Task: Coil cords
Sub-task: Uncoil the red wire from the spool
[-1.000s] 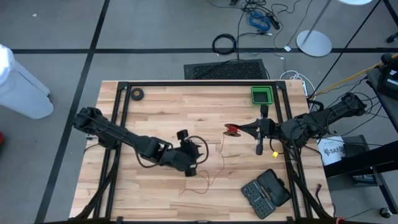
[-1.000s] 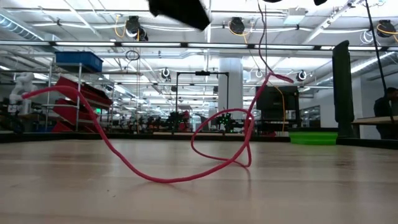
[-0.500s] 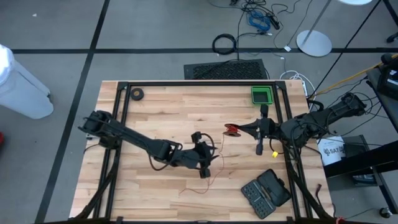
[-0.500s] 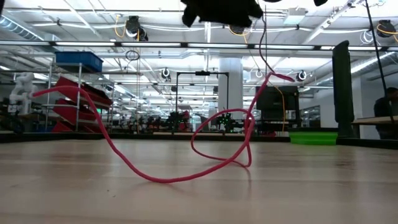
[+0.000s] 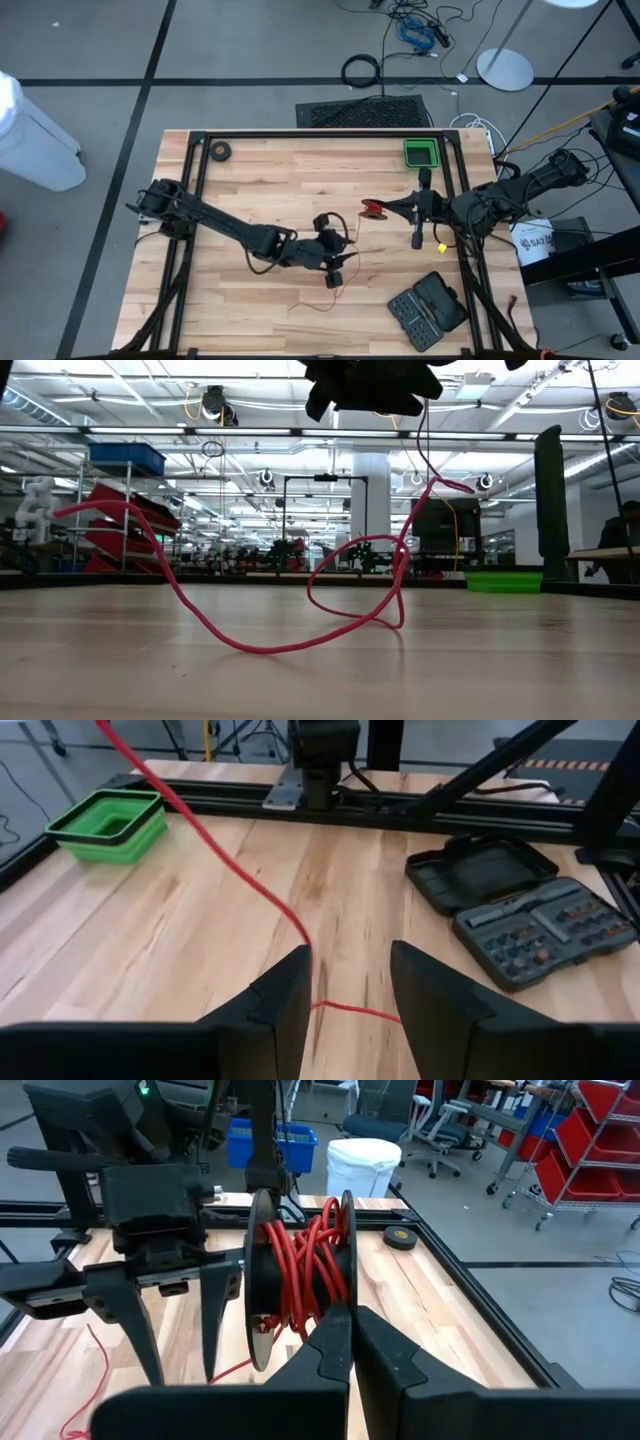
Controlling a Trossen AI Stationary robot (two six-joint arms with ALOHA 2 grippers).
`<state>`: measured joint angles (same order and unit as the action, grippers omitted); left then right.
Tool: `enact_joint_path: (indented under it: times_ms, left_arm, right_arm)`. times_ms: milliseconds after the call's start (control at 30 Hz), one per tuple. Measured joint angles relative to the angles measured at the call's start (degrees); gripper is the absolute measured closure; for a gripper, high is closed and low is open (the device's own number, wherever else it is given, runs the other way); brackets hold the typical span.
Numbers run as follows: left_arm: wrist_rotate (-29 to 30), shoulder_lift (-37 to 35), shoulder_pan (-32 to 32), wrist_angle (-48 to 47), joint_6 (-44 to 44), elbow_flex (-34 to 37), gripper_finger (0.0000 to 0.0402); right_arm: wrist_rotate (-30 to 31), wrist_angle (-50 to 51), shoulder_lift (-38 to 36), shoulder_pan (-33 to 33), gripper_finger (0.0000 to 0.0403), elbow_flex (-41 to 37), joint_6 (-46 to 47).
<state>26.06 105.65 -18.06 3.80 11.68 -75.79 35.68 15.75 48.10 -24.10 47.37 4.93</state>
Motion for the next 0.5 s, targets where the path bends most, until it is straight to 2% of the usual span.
enact_joint_path:
  times_ms: [500]
  left_arm:
    - [1.6,0.0,0.4,0.5,0.0,0.0,0.0255]
  right_arm:
    - [0.0,0.0,0.0,0.0,0.0403,0.0,0.2]
